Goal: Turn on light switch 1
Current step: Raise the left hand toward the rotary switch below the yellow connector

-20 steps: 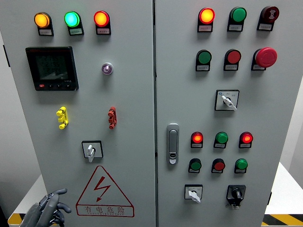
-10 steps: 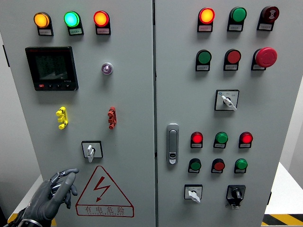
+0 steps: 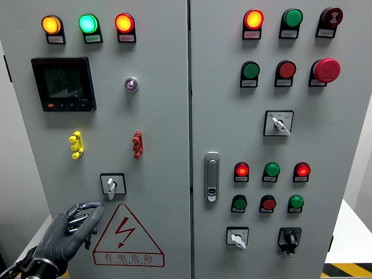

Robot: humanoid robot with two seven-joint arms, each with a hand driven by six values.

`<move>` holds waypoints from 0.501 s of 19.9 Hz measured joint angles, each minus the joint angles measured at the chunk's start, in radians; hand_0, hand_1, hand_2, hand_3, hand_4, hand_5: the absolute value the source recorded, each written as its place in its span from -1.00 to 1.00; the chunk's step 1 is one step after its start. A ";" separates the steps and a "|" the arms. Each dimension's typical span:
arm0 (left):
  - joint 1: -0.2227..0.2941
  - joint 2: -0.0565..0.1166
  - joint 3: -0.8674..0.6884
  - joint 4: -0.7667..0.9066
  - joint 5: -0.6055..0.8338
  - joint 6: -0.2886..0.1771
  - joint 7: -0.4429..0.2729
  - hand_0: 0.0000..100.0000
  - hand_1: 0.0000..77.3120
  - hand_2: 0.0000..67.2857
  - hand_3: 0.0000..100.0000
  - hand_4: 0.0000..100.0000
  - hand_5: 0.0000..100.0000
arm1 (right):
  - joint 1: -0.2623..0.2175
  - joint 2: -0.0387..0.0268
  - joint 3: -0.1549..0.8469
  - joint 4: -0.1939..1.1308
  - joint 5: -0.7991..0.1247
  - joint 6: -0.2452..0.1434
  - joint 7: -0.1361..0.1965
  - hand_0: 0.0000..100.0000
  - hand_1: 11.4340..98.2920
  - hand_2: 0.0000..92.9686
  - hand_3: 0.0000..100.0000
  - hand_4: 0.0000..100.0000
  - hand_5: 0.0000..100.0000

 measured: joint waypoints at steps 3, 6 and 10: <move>-0.004 -0.002 0.025 -0.021 0.002 0.026 0.028 -1.00 0.18 0.03 0.71 1.00 0.82 | 0.000 -0.0006 0.000 0.000 0.000 0.000 0.000 -1.00 -0.82 -1.00 -0.61 -0.61 -0.79; -0.006 -0.002 0.053 -0.033 0.004 0.086 0.057 -1.00 0.19 0.04 0.71 1.00 0.81 | 0.000 -0.0004 0.000 0.000 0.000 0.000 0.000 -1.00 -0.81 -1.00 -0.61 -0.61 -0.79; -0.007 -0.002 0.060 -0.043 0.030 0.138 0.100 -1.00 0.22 0.05 0.70 1.00 0.79 | 0.000 -0.0001 0.000 0.000 0.000 0.000 0.000 -1.00 -0.81 -1.00 -0.61 -0.61 -0.79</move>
